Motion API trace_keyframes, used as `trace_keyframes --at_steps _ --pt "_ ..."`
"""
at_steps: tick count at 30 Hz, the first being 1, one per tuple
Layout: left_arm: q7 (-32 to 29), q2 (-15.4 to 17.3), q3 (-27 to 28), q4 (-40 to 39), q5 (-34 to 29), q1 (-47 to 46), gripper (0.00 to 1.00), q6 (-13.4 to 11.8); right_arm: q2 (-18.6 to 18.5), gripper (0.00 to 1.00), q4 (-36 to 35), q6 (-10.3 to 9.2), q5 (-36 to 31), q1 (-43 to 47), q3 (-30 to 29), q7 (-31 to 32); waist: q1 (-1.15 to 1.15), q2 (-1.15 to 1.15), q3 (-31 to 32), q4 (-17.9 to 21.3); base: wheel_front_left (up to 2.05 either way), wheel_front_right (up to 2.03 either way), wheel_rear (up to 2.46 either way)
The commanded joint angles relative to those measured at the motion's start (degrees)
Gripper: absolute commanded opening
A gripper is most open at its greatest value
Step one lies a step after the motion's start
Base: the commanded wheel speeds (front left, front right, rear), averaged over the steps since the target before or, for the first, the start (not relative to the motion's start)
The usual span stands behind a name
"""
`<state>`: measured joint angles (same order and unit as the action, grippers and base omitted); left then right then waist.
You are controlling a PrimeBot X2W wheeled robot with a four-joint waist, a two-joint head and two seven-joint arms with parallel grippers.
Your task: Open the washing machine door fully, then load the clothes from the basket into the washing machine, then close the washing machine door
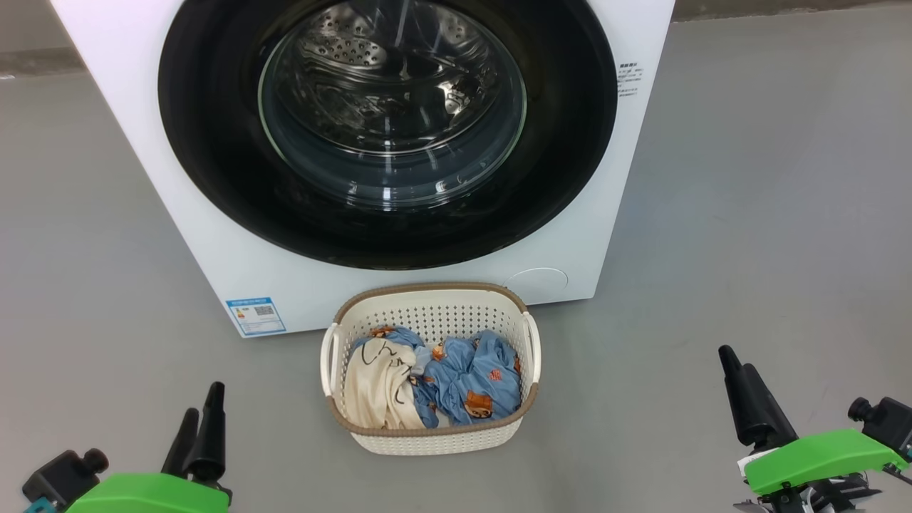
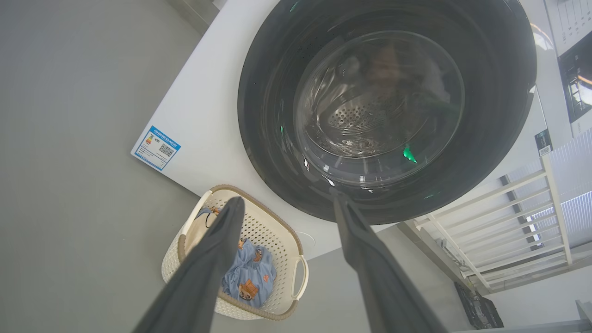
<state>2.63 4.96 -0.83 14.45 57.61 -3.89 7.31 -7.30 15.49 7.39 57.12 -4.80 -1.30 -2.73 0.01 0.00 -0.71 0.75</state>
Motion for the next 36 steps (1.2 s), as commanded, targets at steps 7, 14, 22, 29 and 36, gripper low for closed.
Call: trace_keyframes --at_steps 7,14,22,29,36 --pt "1.8 1.7 1.3 -2.3 -5.7 -3.1 1.00 0.1 -1.5 1.00 -1.9 0.05 -6.0 -4.0 1.2 -1.8 0.00 0.00 0.1 0.2 0.00 0.00 0.00" --pt "3.0 1.7 2.0 -2.2 -11.2 -3.4 1.00 0.1 -2.4 1.00 -2.0 0.06 -11.1 -4.7 2.1 -3.0 0.00 0.00 0.1 0.6 0.00 0.00 0.00" --pt "4.3 2.1 1.5 -2.1 -17.6 -3.6 1.00 0.1 -3.4 1.00 -1.6 0.06 -16.7 -5.5 3.0 -4.3 0.00 0.00 0.0 0.7 0.00 0.00 0.00" --pt "5.4 2.5 1.2 -2.1 -22.0 -4.0 1.00 0.1 -4.0 1.00 -1.6 0.07 -21.0 -6.3 3.9 -5.3 -0.01 0.00 -0.1 0.7 0.00 0.00 0.00" --pt "6.5 3.1 0.9 -1.9 -27.3 -4.5 1.00 0.1 -4.6 1.00 -0.8 0.07 -25.6 -7.1 4.8 -6.5 -0.01 0.00 -0.1 0.8 0.00 0.00 0.00"
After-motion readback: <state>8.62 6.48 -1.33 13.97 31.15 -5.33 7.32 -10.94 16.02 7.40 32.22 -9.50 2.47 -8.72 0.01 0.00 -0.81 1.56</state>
